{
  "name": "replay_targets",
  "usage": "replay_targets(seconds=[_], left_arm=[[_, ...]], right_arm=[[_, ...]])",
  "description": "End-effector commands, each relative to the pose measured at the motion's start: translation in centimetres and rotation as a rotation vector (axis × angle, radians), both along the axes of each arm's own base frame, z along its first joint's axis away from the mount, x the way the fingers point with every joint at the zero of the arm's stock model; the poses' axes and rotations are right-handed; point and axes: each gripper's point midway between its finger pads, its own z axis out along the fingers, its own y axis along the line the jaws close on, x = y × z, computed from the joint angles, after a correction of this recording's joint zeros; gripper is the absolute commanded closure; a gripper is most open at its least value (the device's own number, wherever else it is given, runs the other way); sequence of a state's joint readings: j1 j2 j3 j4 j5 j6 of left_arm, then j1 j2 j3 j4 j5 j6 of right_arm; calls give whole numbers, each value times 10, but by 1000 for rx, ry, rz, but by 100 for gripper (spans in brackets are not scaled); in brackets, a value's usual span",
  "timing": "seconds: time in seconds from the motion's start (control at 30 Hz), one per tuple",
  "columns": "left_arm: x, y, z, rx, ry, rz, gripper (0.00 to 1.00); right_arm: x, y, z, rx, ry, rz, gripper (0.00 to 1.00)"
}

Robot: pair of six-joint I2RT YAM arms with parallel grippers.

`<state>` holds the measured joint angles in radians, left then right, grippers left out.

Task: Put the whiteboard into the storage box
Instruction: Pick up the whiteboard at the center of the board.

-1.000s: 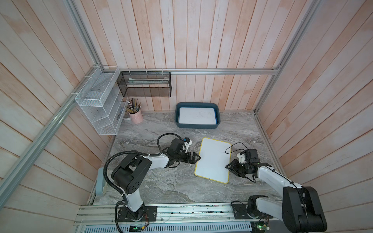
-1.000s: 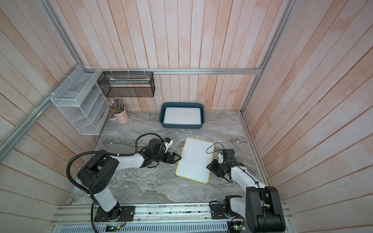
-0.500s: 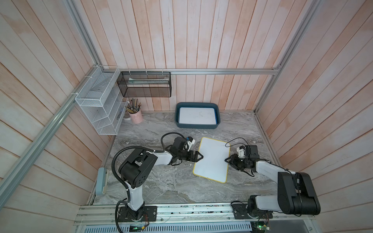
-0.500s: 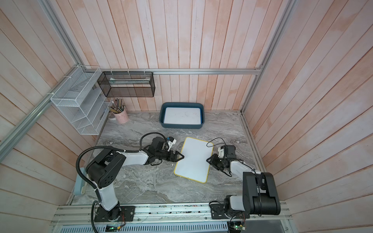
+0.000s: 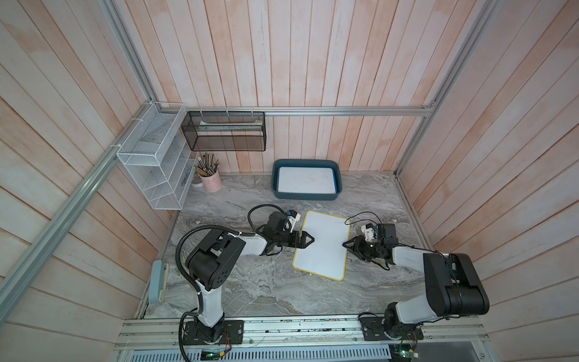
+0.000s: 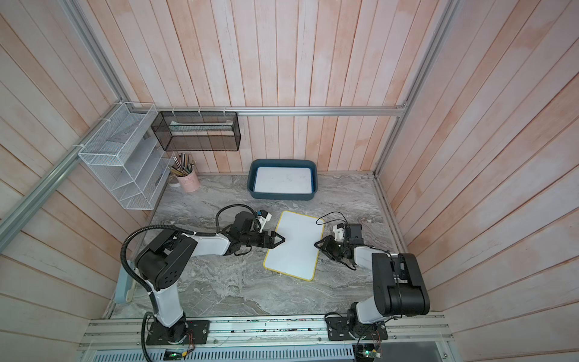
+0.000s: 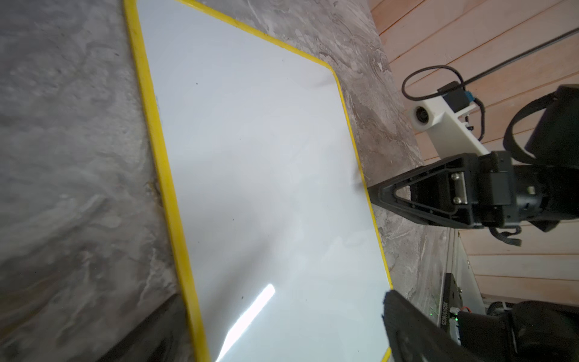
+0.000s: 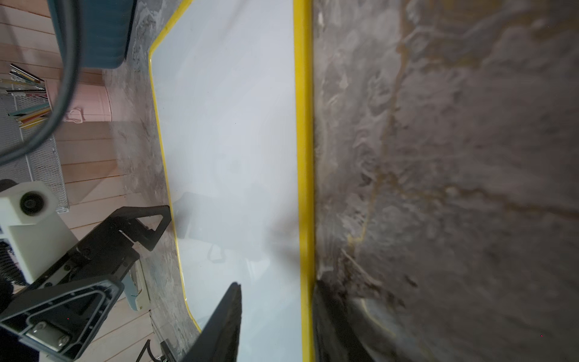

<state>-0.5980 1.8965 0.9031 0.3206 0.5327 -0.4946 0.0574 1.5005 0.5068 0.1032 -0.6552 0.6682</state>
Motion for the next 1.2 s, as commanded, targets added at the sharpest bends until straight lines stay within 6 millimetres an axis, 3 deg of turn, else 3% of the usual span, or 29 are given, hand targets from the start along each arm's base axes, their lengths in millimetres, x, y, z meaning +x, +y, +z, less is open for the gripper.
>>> replay_targets(seconds=[0.0, 0.23, 0.43, 0.63, 1.17], left_arm=[[-33, 4, -45, 72, 156, -19, 0], [-34, 2, -44, 73, 157, -20, 0], [-33, 1, -42, 76, 149, -27, 0], [-30, 8, -37, 105, 125, -22, 0], [-31, 4, -29, 58, 131, -16, 0]], right_arm=[[-2, 42, 24, 139, -13, 115, 61], [8, 61, 65, 221, -82, 141, 61], [12, 63, 84, 239, -122, 139, 61], [14, 65, 91, 272, -146, 141, 61], [19, 74, 87, 380, -186, 139, 61]])
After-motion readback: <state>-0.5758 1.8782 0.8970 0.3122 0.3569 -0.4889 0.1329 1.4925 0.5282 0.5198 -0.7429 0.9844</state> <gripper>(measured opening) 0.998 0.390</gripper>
